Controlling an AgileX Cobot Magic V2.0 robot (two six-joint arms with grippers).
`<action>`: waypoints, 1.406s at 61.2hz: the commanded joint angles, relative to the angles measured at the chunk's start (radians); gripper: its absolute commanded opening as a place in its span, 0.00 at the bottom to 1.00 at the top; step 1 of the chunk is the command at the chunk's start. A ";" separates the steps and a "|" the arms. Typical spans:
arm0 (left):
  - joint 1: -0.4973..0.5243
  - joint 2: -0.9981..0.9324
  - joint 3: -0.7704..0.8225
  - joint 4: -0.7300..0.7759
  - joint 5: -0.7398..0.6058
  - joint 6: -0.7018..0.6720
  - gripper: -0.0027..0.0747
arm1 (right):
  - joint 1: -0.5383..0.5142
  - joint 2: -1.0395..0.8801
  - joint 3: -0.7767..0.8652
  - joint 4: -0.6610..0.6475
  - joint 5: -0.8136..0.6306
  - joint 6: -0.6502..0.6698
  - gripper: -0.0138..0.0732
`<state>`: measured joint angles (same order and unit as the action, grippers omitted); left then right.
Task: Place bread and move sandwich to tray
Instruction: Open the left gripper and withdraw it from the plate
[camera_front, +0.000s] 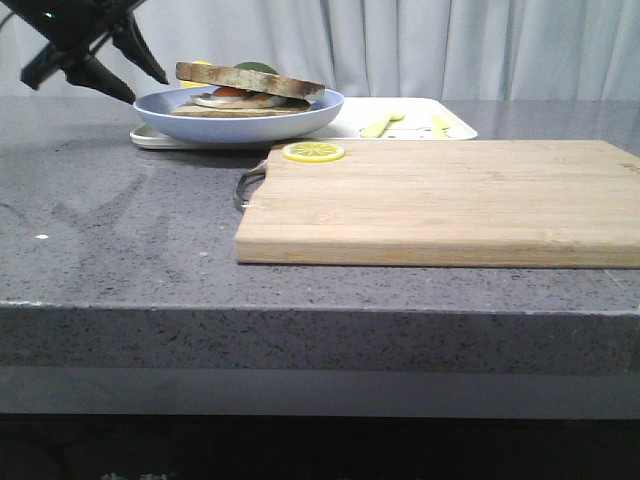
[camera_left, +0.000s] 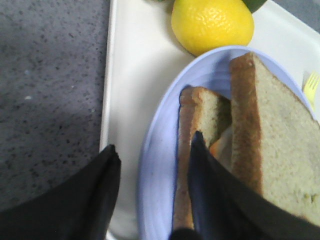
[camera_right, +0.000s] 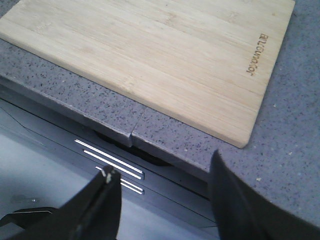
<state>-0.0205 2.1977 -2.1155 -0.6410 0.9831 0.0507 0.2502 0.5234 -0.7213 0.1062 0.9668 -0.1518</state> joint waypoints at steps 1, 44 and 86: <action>0.006 -0.133 -0.033 0.053 0.007 0.012 0.46 | -0.009 0.003 -0.026 -0.003 -0.054 0.002 0.63; -0.020 -0.748 0.472 0.328 -0.182 0.111 0.46 | -0.009 0.003 -0.026 -0.003 -0.054 0.002 0.63; -0.088 -1.410 1.260 0.332 -0.415 0.276 0.46 | -0.009 0.003 -0.026 -0.003 -0.063 0.002 0.63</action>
<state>-0.0863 0.8482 -0.8613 -0.2974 0.6420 0.3146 0.2502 0.5234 -0.7213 0.1062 0.9668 -0.1518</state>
